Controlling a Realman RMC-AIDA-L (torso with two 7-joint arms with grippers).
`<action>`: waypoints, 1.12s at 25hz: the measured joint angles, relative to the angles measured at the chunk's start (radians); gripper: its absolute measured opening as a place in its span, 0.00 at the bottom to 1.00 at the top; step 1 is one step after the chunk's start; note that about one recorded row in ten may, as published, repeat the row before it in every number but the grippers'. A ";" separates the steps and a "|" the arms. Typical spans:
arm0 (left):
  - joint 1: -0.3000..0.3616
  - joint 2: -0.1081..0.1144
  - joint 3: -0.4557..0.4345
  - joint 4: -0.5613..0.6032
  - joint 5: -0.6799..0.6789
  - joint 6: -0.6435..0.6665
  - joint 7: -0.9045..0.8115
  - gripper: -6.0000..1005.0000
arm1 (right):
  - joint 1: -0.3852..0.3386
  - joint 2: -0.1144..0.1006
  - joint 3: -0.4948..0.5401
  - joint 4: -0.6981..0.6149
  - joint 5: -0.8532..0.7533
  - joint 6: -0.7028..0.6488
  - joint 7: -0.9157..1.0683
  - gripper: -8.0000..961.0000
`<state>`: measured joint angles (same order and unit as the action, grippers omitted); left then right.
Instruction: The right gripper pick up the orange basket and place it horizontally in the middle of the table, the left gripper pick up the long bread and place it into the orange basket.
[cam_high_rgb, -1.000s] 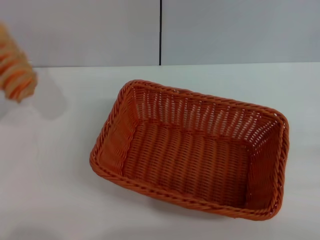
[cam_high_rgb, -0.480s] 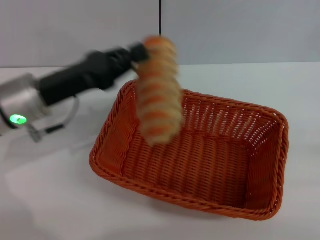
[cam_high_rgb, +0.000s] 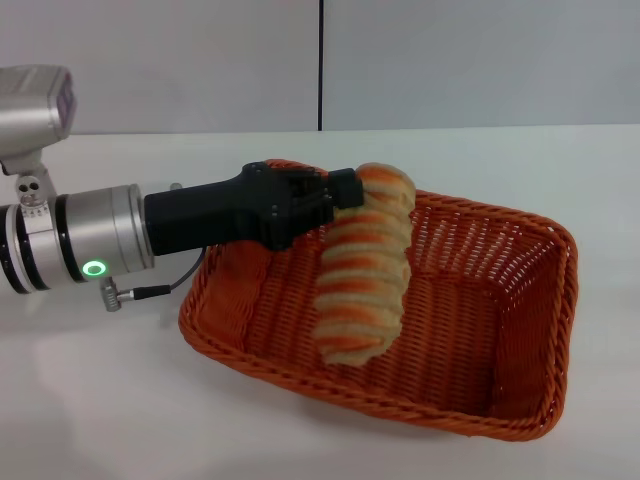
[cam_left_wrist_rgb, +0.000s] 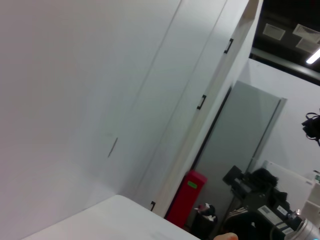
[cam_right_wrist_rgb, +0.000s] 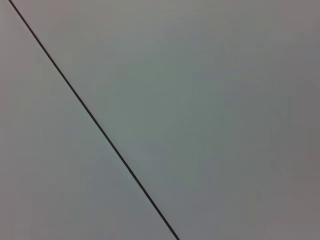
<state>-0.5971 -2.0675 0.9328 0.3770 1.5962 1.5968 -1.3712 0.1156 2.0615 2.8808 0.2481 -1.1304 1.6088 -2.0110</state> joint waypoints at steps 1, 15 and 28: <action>0.005 0.002 -0.001 0.002 -0.001 -0.001 -0.003 0.13 | 0.001 0.000 0.000 0.000 0.000 0.000 0.000 0.43; 0.059 0.006 -0.049 0.044 -0.011 0.013 -0.010 0.44 | 0.003 0.000 -0.002 -0.007 -0.002 0.002 0.000 0.43; 0.254 0.001 -0.434 -0.178 -0.405 0.160 0.609 0.84 | 0.020 0.000 0.000 -0.007 0.049 0.002 0.010 0.43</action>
<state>-0.3429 -2.0663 0.4992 0.1987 1.1915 1.7569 -0.7621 0.1360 2.0619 2.8809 0.2407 -1.0816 1.6106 -2.0013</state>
